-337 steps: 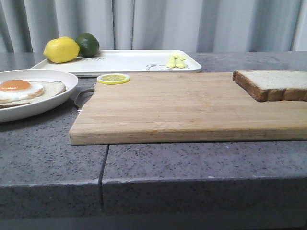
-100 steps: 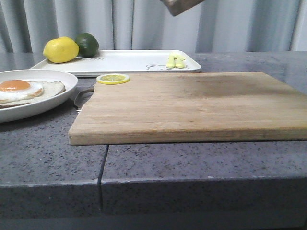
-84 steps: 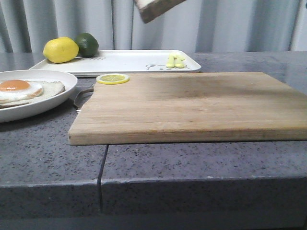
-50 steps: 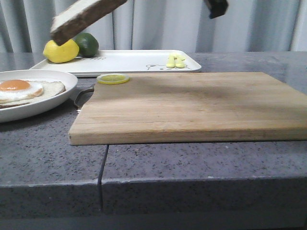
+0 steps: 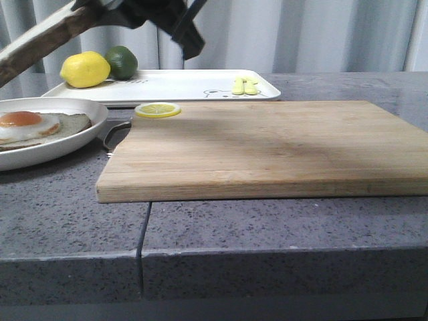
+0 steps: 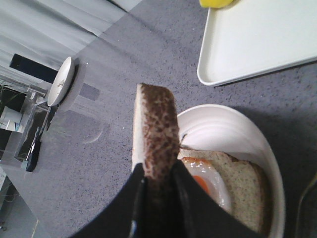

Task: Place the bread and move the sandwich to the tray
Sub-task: 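Lay the bread on the fried egg toast and open the right gripper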

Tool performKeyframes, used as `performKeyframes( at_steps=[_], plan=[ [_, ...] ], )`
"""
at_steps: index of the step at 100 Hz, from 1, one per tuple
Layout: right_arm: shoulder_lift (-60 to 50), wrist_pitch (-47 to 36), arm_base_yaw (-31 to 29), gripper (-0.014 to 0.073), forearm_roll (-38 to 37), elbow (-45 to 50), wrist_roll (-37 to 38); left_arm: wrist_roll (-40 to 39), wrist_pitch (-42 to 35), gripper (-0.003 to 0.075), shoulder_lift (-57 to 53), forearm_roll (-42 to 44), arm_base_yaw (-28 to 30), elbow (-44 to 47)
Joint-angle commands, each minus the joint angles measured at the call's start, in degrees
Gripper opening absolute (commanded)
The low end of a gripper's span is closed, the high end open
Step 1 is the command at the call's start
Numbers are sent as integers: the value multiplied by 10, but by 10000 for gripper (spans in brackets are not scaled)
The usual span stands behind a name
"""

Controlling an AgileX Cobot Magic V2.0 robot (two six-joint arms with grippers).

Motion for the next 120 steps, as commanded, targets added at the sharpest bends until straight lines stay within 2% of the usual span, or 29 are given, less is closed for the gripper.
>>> performKeyframes(
  at_steps=[1,49,87,96,120],
  plan=[
    [-10,5,8,-57,33,-32,7,0,-35,418,4,-12,0,-20],
    [41,5,18,-57,33,-52,41,0,-35,418,4,-12,0,-20],
    [48,5,18,-43,32,-46,7,0,-35,418,4,-12,0,-20],
    [49,5,18,28,32,-46,-6,0,-35,418,4,-12,0,-20],
    [49,-10,18,373,30,-46,-8,0,-35,418,4,-12,0,-20]
  ],
)
